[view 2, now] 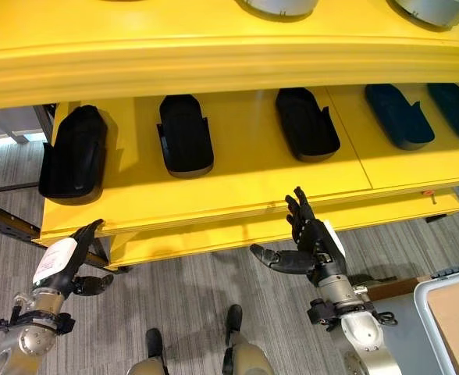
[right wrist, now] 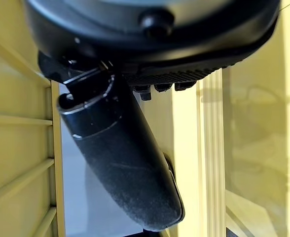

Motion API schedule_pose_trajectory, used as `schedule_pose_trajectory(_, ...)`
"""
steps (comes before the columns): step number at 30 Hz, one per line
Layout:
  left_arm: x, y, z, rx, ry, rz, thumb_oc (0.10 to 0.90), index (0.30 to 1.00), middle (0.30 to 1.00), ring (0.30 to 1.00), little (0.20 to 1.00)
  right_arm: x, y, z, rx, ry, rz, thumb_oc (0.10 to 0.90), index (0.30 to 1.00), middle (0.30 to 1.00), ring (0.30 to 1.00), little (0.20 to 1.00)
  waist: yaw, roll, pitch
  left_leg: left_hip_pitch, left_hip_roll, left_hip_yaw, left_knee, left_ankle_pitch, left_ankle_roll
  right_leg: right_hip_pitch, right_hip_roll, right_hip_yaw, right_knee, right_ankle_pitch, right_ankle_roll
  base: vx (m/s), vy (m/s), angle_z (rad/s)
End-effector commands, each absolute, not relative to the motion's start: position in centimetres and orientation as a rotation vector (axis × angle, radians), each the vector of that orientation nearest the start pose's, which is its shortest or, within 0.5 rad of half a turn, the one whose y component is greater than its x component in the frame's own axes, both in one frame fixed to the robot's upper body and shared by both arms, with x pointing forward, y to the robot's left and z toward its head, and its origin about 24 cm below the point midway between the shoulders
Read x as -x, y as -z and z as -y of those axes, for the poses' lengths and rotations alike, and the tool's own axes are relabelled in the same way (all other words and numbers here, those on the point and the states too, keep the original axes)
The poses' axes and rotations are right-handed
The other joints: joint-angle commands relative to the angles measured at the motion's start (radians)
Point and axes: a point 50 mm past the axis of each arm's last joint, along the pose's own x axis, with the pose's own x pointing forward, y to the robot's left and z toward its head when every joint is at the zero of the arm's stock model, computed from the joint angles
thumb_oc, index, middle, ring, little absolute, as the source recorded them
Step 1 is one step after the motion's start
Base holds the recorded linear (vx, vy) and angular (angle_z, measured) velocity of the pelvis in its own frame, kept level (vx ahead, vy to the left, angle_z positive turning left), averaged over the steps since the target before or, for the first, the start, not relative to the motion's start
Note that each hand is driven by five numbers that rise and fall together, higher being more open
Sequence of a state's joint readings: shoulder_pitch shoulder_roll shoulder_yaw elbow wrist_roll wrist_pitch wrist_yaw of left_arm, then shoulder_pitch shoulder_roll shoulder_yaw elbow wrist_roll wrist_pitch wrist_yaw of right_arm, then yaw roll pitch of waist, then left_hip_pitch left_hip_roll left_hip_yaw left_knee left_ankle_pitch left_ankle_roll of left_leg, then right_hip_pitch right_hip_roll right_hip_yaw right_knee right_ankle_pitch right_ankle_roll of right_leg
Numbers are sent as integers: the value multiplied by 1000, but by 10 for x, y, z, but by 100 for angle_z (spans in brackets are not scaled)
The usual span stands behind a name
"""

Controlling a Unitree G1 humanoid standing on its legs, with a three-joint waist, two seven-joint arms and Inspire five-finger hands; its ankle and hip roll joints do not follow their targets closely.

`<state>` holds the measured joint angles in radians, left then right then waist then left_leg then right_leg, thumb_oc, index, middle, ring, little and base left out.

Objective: Move parts from the plastic box to the shelf.

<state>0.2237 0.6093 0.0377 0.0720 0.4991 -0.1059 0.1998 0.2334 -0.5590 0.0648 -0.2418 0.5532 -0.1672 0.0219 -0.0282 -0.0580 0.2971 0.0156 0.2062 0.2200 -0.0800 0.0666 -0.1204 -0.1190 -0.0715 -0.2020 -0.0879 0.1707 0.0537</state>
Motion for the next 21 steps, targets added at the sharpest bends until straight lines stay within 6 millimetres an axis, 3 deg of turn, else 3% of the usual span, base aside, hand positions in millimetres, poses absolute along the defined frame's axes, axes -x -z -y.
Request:
schedule_pose_trajectory(1, -215, -76, -308, -1254, -269, 32, 900, 1000, 1000, 1000, 1000, -213, -134, 212, -22, -194, 409, 900, 1000, 1000, 1000, 1000, -16, -51, -17, 25, 34, 6, -7, 18, -9, 122, -33, -4, 7, -108, 57, 0, 0, 0)
schedule_pose_trajectory(7, -215, -74, -318, -1310, -315, -3, 900, 1000, 1000, 1000, 1000, -213, -133, 212, -22, -192, 405, 900, 1000, 1000, 1000, 1000, -15, -55, -11, 25, 34, 9, -7, 17, -10, 119, -33, -2, 7, -107, 57, 0, 0, 0)
schedule_pose_trajectory(19, -218, -94, -327, -1525, -372, 83, 900, 1000, 1000, 1000, 1000, -215, -134, 210, -23, -204, 411, 900, 1000, 1000, 1000, 1000, -10, -61, -3, 22, 34, 10, -7, 17, -11, 112, -36, -4, 8, -104, 59, 1, 2, -1)
schedule_pose_trajectory(20, -219, -80, -339, -1571, -394, 18, 900, 1000, 1000, 1000, 1000, -217, -134, 208, -37, -205, 418, 900, 1000, 1000, 1000, 1000, -14, -61, -5, 22, 33, 12, -7, 18, -11, 109, -36, -2, 10, -103, 60, 0, 0, 0)
schedule_pose_trajectory(21, -221, -84, -338, -1596, -392, 39, 900, 1000, 1000, 1000, 1000, -216, -135, 208, -41, -206, 423, 900, 1000, 1000, 1000, 1000, -12, -62, -4, 22, 32, 12, -7, 17, -11, 109, -36, -1, 11, -103, 60, 0, 0, 0)
